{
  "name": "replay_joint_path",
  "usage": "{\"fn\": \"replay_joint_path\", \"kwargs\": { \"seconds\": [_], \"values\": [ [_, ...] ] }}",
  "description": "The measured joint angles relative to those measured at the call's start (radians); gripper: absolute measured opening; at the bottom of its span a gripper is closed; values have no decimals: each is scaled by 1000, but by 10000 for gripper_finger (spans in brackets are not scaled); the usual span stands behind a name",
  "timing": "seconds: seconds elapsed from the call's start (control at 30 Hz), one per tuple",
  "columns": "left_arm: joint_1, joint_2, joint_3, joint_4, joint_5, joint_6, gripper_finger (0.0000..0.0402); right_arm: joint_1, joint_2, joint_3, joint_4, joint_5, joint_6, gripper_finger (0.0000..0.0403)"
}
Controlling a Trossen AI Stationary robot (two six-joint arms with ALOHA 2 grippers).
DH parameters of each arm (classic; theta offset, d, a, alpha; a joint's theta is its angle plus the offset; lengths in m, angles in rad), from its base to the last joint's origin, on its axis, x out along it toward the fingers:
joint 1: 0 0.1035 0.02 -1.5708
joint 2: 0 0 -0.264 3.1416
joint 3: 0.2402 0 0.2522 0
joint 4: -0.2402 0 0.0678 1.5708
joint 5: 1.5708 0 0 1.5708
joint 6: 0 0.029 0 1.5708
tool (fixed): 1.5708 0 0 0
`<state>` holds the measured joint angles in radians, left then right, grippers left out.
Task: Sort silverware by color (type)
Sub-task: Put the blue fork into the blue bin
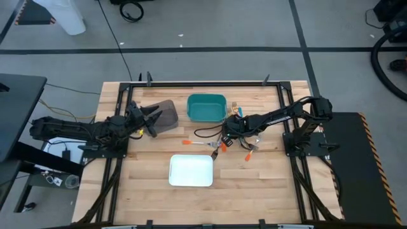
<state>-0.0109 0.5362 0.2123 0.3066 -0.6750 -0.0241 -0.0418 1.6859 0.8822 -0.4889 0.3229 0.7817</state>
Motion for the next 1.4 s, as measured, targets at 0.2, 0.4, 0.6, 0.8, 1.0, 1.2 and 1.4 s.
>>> {"fn": "replay_joint_path", "kwargs": {
  "seconds": [0.2, 0.4, 0.6, 0.8, 1.0, 1.2, 1.4],
  "values": [
    [0, 0, 0, -72, 107, -74, 134, 0, -5, 0, -5, -18, -22, 26],
    [1, 0, 0, -134, 155, -144, 134, 0, -41, 0, -32, -78, -44, 23],
    [1, 0, 0, -157, 168, -148, 134, 3, -77, 0, -53, -85, -69, 17],
    [0, 0, 0, -158, 168, -147, 134, 6, -102, 0, -20, -87, -100, 16],
    [1, 0, 0, -170, 168, -147, 134, 14, -103, 0, 1, -75, -112, 16],
    [0, 0, 0, -170, 168, -148, 134, 15, -109, 0, 43, -93, -155, 16],
    [0, 0, 0, -168, 184, -153, 134, 14, -109, 0, 126, -133, -246, 15]
  ]
}}
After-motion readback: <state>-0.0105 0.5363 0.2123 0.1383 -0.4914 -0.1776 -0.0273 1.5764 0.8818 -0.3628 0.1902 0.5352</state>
